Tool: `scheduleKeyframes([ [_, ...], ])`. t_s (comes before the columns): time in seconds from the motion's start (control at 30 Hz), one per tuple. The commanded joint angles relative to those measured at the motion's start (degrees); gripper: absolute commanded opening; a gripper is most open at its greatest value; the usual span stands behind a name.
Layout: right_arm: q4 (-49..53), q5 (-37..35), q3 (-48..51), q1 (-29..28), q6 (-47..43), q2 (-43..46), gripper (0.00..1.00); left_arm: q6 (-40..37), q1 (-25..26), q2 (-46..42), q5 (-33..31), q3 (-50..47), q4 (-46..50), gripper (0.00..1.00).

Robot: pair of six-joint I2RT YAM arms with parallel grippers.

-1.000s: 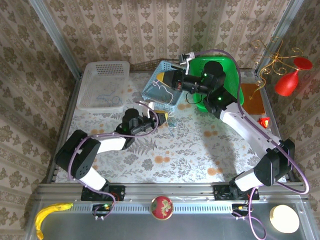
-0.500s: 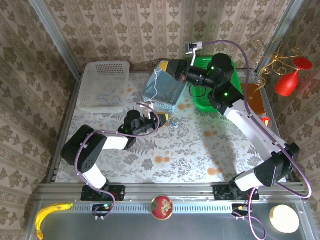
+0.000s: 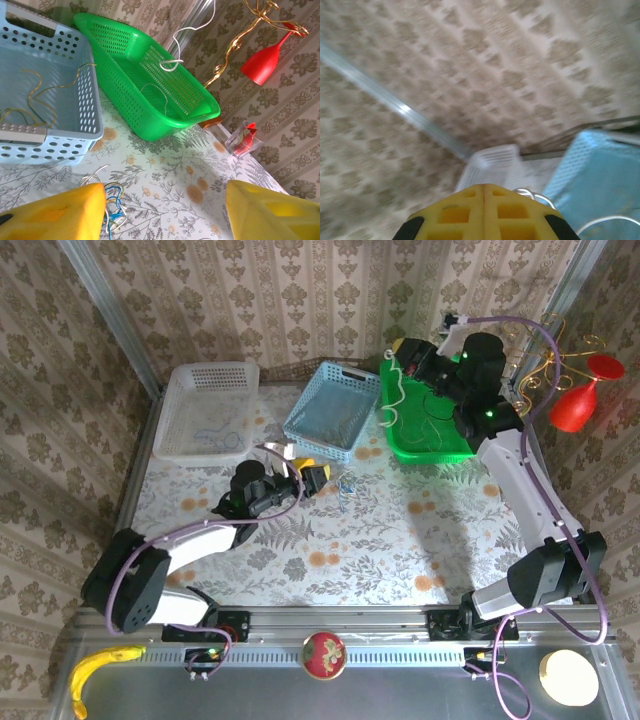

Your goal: Untangle the cables

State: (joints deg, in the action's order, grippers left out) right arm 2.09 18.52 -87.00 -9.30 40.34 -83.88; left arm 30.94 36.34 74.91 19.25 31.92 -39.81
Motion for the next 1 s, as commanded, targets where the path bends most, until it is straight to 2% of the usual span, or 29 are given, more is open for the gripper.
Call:
scheduleKeyframes([
  [0.0, 3.67, -10.46, 1.3, 1.81, -8.65, -0.72, 0.0, -2.63, -0.04, -3.99, -2.44, 0.8, 10.04, 0.7],
  [0.13, 4.36, -14.73, 2.59, 3.94, -11.55, -3.89, 0.0, -3.23, -0.05, -7.21, -3.79, 1.82, 15.67, 0.77],
  [0.3, 5.17, -15.53, 4.06, 4.55, -13.04, -8.27, 0.02, -3.08, -0.04, -8.55, -4.86, 2.55, 18.79, 0.8],
  [0.37, 4.84, -15.28, 5.41, 4.55, -12.55, -9.0, 0.09, -2.88, -0.11, -8.47, -5.18, 3.02, 19.8, 0.81],
  [0.53, 4.18, -14.09, 7.89, 4.51, -11.67, -9.05, 0.39, -2.96, -0.09, -8.47, -5.18, 3.85, 21.43, 0.83],
  [0.6, 4.5, -13.41, 7.8, 4.38, -11.77, -8.61, 0.45, -3.08, -0.05, -8.41, -5.25, 4.02, 21.53, 0.84],
  [0.73, 5.4, -11.9, 6.88, 3.47, -12.47, -7.66, 0.51, -3.01, -0.06, -7.62, -5.34, 4.48, 21.42, 0.85],
  [0.97, 6.76, -8.74, 7.21, -0.82, -12.48, -4.68, 0.53, -2.8, -0.02, -6.53, -5.58, 4.63, 21.91, 0.94],
])
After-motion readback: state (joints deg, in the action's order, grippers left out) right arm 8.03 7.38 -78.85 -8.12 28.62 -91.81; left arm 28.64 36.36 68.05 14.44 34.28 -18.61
